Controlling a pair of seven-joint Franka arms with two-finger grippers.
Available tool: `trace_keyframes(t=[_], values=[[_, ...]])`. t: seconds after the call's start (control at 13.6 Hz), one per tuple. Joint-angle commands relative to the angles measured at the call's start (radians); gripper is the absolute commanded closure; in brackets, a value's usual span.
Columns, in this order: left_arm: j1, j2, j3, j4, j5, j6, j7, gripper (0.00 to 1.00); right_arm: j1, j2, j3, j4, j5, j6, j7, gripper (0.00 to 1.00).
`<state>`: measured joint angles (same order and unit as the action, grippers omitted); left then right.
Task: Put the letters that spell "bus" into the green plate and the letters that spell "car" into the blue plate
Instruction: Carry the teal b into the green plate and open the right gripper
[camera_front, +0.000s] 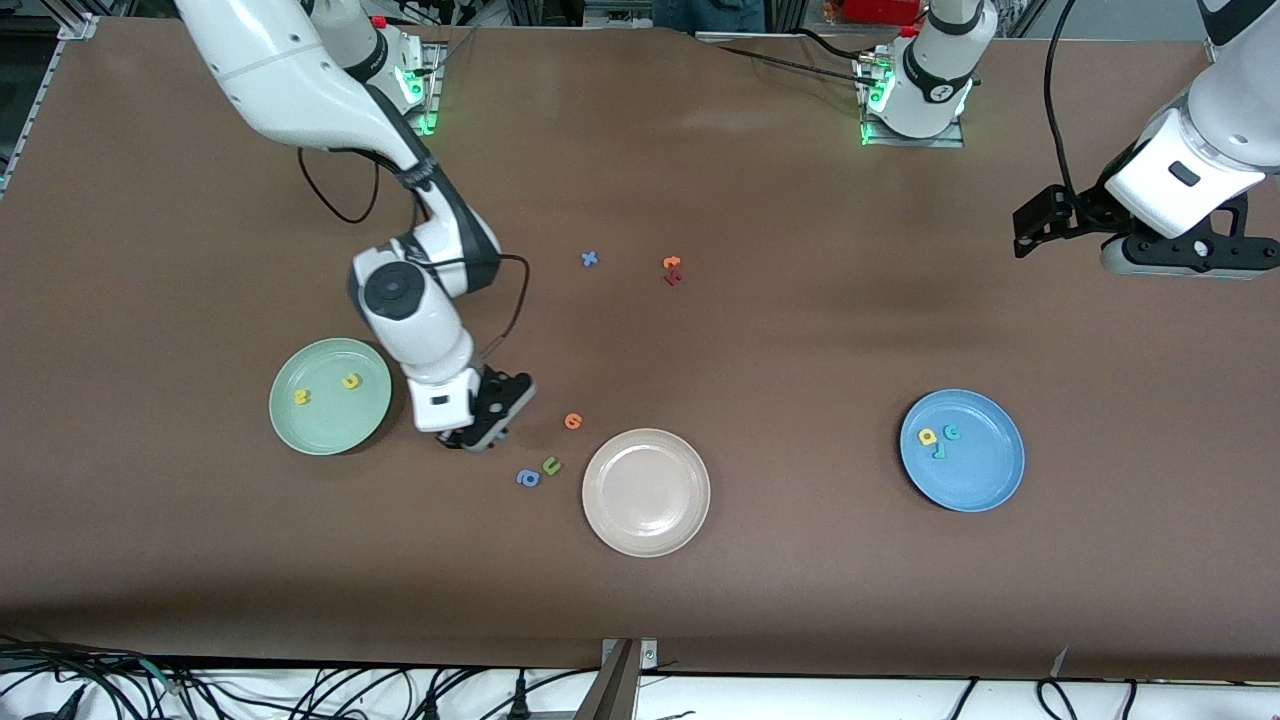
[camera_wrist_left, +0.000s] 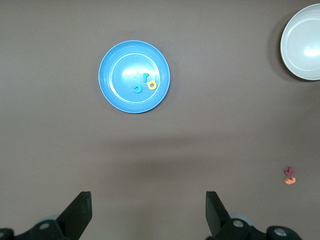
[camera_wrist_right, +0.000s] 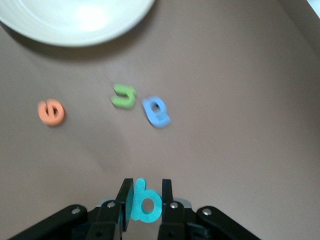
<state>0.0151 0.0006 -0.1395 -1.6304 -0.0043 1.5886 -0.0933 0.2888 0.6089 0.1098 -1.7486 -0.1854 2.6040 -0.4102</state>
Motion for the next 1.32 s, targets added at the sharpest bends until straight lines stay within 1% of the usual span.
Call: trace_keyframes(t=[0.0,0.22,0.37,0.51,0.66,0.74,0.81,0.88,1.03,1.1,1.18,1.25], values=[[-0.001,-0.005,-0.003,0.015,0.013,-0.021,0.001,0.00,-0.095,-0.154,0.007,-0.147,0.017,-0.085,-0.123,0.89],[-0.001,-0.005,-0.003,0.015,0.015,-0.021,0.000,0.00,-0.210,-0.225,0.005,-0.251,0.021,-0.085,-0.229,0.89],[-0.001,-0.005,-0.005,0.015,0.015,-0.021,0.000,0.00,-0.287,-0.230,0.005,-0.299,0.021,-0.055,-0.280,0.88],[-0.001,-0.005,-0.005,0.015,0.015,-0.021,0.000,0.00,-0.318,-0.215,0.002,-0.356,0.021,0.031,-0.288,0.86],[-0.001,-0.005,-0.005,0.015,0.015,-0.021,0.000,0.00,-0.330,-0.199,0.002,-0.367,0.021,0.051,-0.283,0.83],[-0.001,-0.005,-0.006,0.015,0.015,-0.021,0.000,0.00,-0.332,-0.196,0.002,-0.367,0.021,0.051,-0.282,0.69],[-0.001,-0.005,-0.005,0.015,0.015,-0.021,0.000,0.00,-0.330,-0.196,0.001,-0.367,0.020,0.051,-0.280,0.51],[-0.001,-0.005,-0.006,0.015,0.015,-0.021,0.000,0.00,-0.330,-0.196,-0.008,-0.364,0.018,0.051,-0.280,0.39],[-0.001,-0.005,-0.005,0.015,0.015,-0.021,0.000,0.00,-0.332,-0.207,-0.024,-0.364,0.017,0.048,-0.282,0.06],[-0.001,-0.005,-0.005,0.015,0.015,-0.021,0.000,0.00,-0.332,-0.225,-0.024,-0.362,0.017,0.041,-0.285,0.03],[-0.001,-0.005,-0.005,0.015,0.015,-0.021,0.000,0.00,-0.332,-0.244,-0.024,-0.358,0.017,0.038,-0.280,0.03],[-0.001,-0.005,-0.005,0.015,0.015,-0.021,0.000,0.00,-0.332,-0.286,-0.024,-0.356,0.020,0.010,-0.276,0.04]])
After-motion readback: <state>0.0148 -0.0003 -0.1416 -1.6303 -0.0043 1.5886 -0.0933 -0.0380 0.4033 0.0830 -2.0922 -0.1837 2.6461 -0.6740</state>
